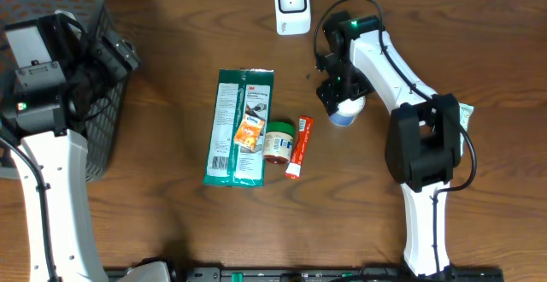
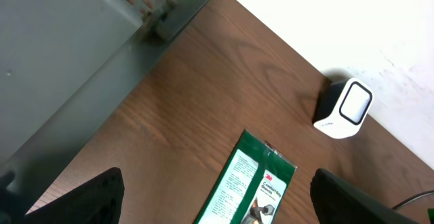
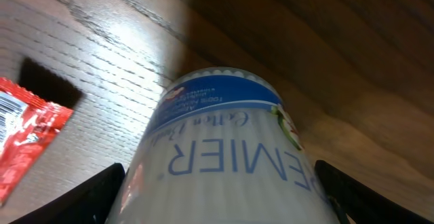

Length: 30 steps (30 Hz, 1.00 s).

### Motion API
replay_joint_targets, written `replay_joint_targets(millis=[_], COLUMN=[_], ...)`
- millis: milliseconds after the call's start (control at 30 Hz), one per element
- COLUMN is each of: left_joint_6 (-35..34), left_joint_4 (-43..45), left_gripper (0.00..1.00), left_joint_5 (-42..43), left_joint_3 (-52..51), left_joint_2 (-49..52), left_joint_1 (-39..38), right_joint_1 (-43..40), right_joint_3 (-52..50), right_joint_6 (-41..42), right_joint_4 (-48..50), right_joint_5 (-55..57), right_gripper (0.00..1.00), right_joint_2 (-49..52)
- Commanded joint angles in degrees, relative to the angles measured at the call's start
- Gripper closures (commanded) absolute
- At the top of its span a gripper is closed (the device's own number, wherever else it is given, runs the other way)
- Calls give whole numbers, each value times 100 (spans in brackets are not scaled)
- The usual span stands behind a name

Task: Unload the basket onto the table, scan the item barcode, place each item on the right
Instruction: 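Carry the swab tub up toward the scanner, then lower the swab tub onto the table below the scanner and release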

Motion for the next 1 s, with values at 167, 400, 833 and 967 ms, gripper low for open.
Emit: replay_joint_targets(millis=[167, 400, 833, 967], left_joint_6=[-2, -2, -4, -4], left_joint_4=[0, 0, 0, 0], left_gripper=[15, 14, 14, 14], left_joint_5=[-74, -74, -74, -74], left_joint_3=[92, 92, 92, 92], left_joint_2=[-31, -31, -31, -31], left_joint_1=[20, 20, 20, 20], right_joint_1=[109, 101, 98, 101], right_joint_3=[61, 61, 1320, 1360], right_joint_6=[1300, 2197, 1447, 1342], right_joint_4=[35, 20, -911, -929], right_joint_5=[-278, -280, -79, -76], right_gripper=[18, 11, 1, 1], right_joint_2=[-94, -103, -376, -560])
